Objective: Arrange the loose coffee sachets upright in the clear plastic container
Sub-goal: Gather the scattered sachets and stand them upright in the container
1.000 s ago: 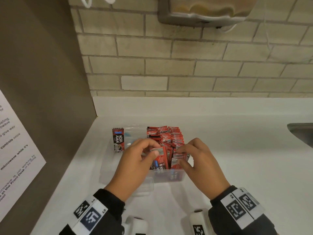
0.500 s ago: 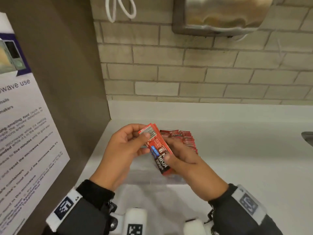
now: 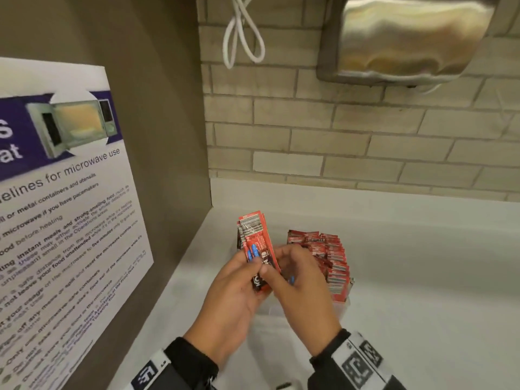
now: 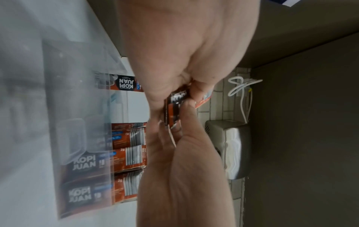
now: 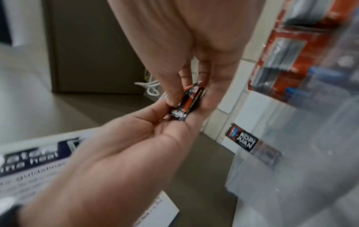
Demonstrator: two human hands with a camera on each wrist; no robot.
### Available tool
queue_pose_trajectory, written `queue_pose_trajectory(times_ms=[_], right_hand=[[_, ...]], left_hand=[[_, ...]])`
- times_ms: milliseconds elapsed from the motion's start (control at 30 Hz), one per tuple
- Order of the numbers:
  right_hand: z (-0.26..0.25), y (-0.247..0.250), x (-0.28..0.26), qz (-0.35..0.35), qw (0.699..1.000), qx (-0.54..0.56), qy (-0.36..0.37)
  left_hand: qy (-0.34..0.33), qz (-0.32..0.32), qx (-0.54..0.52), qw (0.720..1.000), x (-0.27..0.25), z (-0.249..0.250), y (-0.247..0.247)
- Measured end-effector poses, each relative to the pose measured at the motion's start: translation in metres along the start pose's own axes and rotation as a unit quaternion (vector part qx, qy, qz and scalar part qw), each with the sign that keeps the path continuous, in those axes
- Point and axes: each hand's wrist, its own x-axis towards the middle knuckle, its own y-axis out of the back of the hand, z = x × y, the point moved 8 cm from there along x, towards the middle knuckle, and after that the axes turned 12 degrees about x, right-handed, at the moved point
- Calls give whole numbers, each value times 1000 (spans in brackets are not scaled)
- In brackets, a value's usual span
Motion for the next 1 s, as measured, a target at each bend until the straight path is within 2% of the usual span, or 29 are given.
queue_pose_trajectory(times_ms=[67, 233, 433, 667, 800, 1000], right_hand=[[-3, 4, 5, 8, 1000, 7, 14], [2, 16, 25, -2, 994, 111, -9], [-23, 10, 45, -39, 992, 6, 119], [-30, -10, 58, -124, 986, 3, 112], [-28, -16, 74, -88, 990, 30, 107], [-26, -11, 90, 23, 991, -36, 123]], left_hand=[[-14, 5, 14, 1000, 0, 5, -2], [-25, 33, 37, 998, 7, 13, -8], [-55, 45, 30, 997, 26, 23, -10], [-47, 41, -3, 998, 55, 33, 16], [-39, 17, 9, 999, 77, 43, 23], [-24, -41, -12, 999, 92, 44, 18]])
